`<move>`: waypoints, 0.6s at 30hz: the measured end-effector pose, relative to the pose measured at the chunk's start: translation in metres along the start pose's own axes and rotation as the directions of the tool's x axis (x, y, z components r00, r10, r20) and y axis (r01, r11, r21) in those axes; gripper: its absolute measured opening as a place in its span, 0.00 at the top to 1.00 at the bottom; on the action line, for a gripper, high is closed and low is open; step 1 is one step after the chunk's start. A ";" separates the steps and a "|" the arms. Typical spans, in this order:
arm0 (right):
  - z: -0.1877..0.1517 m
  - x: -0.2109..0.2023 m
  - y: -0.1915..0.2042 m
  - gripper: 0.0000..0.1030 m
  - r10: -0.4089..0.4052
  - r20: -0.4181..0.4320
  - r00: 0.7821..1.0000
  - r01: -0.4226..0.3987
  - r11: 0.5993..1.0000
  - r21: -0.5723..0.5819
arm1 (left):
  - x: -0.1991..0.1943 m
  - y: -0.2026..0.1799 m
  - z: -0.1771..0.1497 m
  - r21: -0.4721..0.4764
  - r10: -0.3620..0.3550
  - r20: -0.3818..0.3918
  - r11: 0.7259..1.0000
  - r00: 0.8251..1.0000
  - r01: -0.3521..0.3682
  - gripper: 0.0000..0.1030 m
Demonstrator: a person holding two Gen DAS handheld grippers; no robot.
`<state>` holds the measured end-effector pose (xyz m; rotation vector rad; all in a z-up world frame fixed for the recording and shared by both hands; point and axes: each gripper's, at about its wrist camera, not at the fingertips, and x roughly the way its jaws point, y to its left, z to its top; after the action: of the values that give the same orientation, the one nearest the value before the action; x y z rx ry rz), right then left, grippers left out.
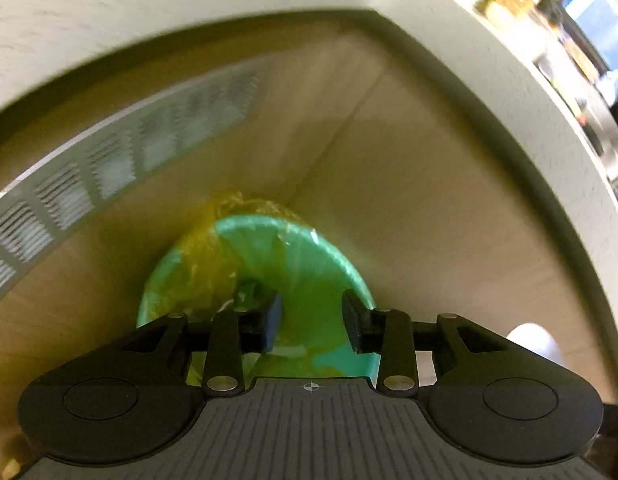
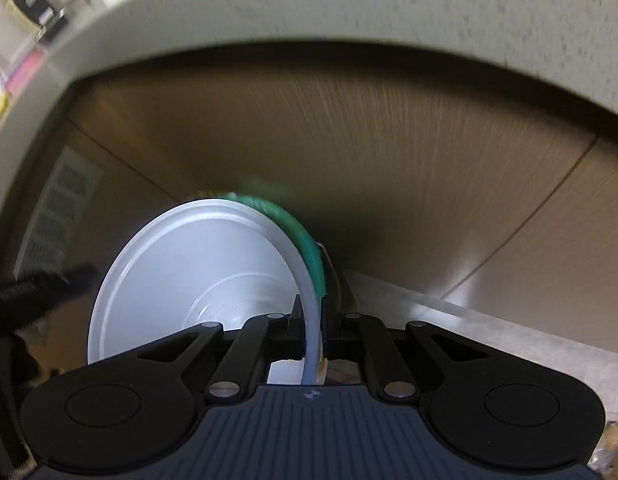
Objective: Collect trash
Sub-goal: 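Lower both grippers into the green bin and open them, dropping packet and bowl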
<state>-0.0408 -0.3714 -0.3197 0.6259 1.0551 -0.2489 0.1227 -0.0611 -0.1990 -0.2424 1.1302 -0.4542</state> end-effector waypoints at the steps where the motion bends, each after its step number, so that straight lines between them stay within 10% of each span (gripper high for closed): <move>1: 0.000 0.006 0.000 0.93 -0.009 -0.007 1.000 0.009 1.000 0.001 | -0.005 0.002 0.002 -0.010 0.004 0.000 1.000 1.000 -0.004 0.64; 13: 0.022 0.112 0.089 0.92 0.131 -0.061 0.989 -0.139 0.980 -0.142 | -0.093 0.021 -0.018 -0.128 -0.011 0.076 0.992 0.997 0.020 0.64; 18: 0.024 0.179 0.110 0.64 0.011 -0.182 0.983 -0.043 0.984 -0.174 | -0.123 0.034 -0.027 -0.152 0.036 0.132 0.988 0.991 -0.016 0.64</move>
<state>0.1163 -0.2795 -0.4272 0.5077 1.2274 -0.0731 0.0631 0.0271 -0.1241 -0.3850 1.0353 -0.3244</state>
